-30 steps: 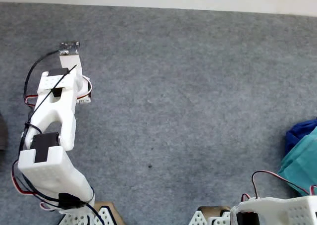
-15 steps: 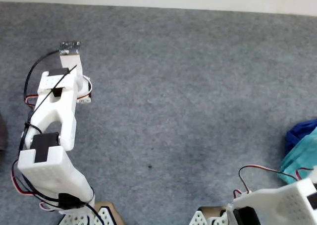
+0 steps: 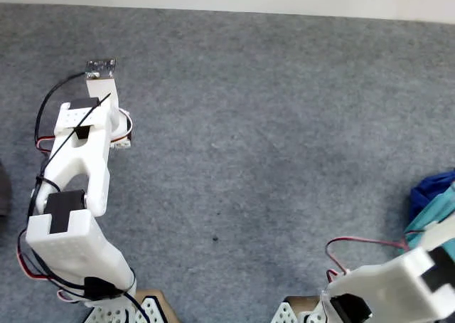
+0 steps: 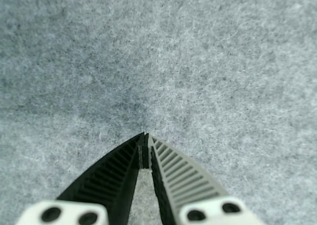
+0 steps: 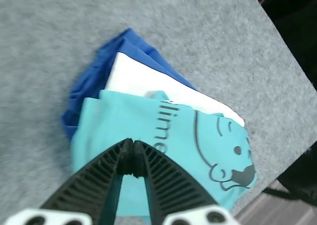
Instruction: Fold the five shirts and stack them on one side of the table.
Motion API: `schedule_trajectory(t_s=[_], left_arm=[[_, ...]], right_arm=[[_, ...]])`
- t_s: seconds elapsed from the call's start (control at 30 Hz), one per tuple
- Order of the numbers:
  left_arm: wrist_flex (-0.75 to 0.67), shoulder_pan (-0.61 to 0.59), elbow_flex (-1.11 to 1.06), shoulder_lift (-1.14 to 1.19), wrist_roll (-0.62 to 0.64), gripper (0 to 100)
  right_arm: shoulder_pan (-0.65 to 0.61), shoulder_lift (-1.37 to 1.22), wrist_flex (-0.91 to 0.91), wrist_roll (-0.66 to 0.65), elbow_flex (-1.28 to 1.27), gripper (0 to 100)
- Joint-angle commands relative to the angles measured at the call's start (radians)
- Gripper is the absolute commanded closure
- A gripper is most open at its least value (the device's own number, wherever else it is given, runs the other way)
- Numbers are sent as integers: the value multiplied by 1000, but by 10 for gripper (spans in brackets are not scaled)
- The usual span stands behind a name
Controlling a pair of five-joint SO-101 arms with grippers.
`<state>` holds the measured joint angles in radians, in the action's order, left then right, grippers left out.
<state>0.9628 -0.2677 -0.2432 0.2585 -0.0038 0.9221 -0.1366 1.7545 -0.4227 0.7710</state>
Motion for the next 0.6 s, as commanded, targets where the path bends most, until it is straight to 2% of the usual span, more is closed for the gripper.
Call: schedule_trajectory(t_s=[0.0,0.13,0.27,0.43,0.57], left_arm=[[-15,13,8,-47,-11,993],[-15,13,8,-47,-11,993],[-14,4,8,-47,-11,993],[-14,-45,15,-48,-6,993],[-8,-114,28,-61,-6,993]], right_arm=[[-102,263,8,20,-163,991],[-236,535,-25,20,-450,991],[-329,743,-151,20,-786,991],[-403,892,-288,21,-1159,990],[-438,952,-381,71,-1336,989]])
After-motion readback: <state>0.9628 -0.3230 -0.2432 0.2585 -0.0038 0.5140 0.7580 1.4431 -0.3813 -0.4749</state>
